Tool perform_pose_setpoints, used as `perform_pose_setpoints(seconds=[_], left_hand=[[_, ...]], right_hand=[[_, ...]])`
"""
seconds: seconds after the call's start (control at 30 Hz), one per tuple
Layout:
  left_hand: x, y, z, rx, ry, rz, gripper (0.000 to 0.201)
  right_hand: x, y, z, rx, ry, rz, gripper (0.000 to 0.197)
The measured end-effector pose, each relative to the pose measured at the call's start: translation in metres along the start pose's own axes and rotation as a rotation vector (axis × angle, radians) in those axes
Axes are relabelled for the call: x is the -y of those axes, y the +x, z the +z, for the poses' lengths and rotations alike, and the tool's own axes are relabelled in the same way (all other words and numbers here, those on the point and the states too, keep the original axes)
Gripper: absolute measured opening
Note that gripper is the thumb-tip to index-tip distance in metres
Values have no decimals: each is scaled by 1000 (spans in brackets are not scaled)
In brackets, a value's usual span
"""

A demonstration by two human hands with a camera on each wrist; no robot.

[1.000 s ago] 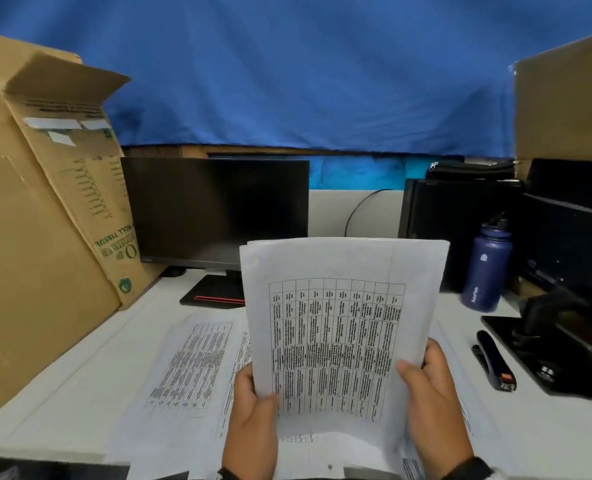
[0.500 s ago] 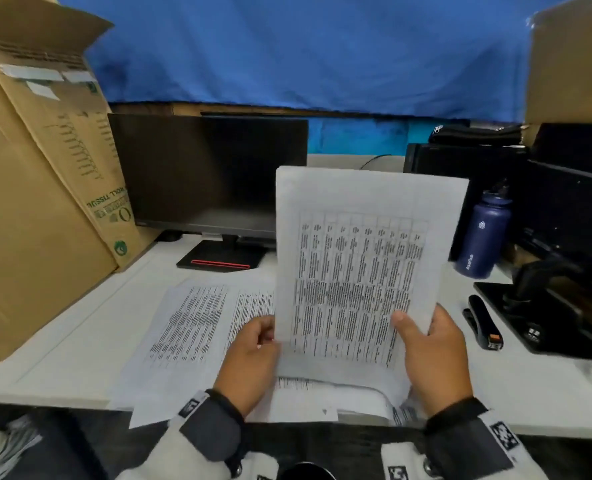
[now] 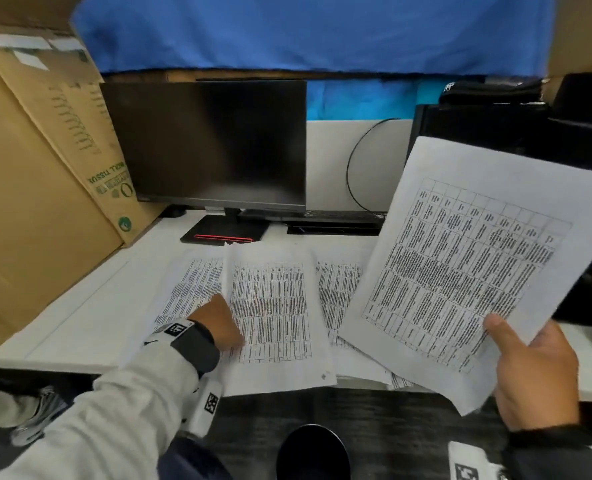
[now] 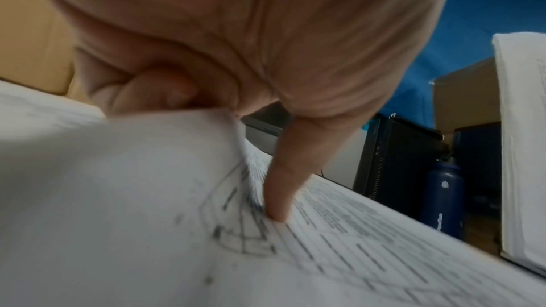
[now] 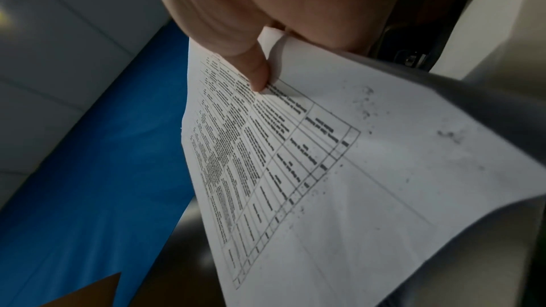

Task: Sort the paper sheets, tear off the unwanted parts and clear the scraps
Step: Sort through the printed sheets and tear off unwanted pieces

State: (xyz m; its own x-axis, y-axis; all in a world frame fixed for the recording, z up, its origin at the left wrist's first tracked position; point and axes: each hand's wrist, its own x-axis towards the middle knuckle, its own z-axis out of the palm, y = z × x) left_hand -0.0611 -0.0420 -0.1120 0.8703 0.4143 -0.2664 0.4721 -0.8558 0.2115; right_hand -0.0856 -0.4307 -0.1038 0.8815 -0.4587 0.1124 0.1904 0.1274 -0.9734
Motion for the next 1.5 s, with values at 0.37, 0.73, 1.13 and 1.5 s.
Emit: perform_pose_setpoints(seconds=[0.37, 0.73, 1.13, 1.5], left_hand=[[-53, -1, 11, -148, -134, 240, 21], [47, 51, -27, -275, 10, -140, 37], [81, 56, -22, -47, 158, -246, 14], [78, 55, -22, 21, 170, -240, 20]], right_hand=[[19, 5, -12, -40, 78, 1, 25], [15, 11, -13, -75, 83, 42, 26], [0, 2, -2, -69, -40, 32, 24], [-4, 1, -1, -69, -80, 65, 19]])
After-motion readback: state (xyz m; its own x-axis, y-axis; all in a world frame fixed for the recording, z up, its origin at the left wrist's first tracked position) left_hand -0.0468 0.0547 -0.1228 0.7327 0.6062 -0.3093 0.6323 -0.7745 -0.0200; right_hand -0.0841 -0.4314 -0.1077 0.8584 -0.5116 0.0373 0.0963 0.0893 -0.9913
